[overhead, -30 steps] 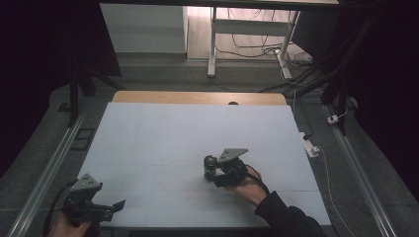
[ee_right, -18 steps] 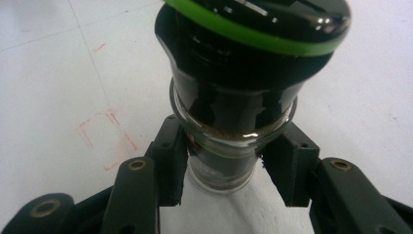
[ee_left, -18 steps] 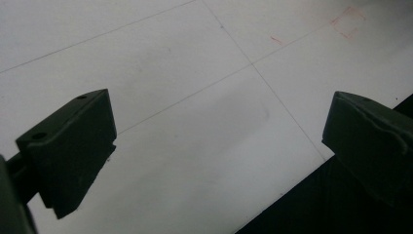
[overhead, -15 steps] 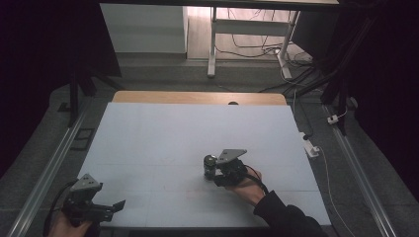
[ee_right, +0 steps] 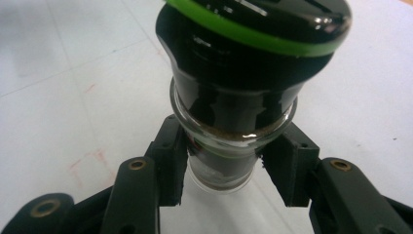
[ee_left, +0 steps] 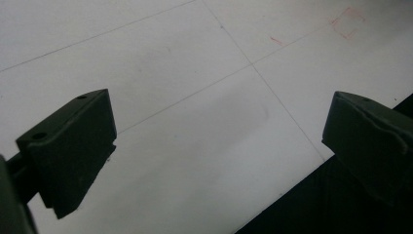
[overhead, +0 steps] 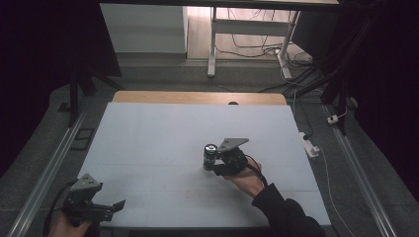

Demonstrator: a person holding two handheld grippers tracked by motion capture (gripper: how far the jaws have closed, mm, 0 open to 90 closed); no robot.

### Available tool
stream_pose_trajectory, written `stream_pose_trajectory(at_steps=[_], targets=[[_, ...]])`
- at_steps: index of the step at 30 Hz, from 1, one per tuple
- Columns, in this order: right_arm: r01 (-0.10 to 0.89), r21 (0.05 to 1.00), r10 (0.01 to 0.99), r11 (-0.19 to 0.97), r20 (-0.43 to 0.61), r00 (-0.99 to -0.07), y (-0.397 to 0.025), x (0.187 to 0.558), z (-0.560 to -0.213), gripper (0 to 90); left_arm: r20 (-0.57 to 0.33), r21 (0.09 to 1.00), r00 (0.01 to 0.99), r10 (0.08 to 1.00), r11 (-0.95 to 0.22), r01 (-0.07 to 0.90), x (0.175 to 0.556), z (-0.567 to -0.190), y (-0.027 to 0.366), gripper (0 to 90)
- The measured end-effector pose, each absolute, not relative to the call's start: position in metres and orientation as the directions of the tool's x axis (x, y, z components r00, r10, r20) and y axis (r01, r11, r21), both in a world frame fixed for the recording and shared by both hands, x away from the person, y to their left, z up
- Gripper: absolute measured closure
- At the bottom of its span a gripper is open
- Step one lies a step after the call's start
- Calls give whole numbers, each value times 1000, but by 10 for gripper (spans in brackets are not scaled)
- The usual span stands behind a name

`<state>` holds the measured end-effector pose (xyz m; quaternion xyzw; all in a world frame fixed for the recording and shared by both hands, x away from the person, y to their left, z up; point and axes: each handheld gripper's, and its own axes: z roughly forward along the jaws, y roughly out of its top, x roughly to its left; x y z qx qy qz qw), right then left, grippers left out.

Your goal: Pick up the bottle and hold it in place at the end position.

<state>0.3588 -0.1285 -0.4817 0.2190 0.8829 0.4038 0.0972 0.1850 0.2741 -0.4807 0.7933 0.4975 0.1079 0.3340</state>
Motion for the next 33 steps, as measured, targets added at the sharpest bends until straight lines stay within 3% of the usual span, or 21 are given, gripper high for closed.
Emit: stream_pose_trajectory(at_steps=[16, 33], targets=[[321, 753, 501, 574, -12, -866, -108, 397, -473, 527, -162, 637, 479, 862, -280, 718, 185, -481, 275, 1], [322, 726, 499, 608, -33, -866, -88, 425, -488, 527, -173, 638, 477, 861, -271, 721, 186, -481, 276, 1]])
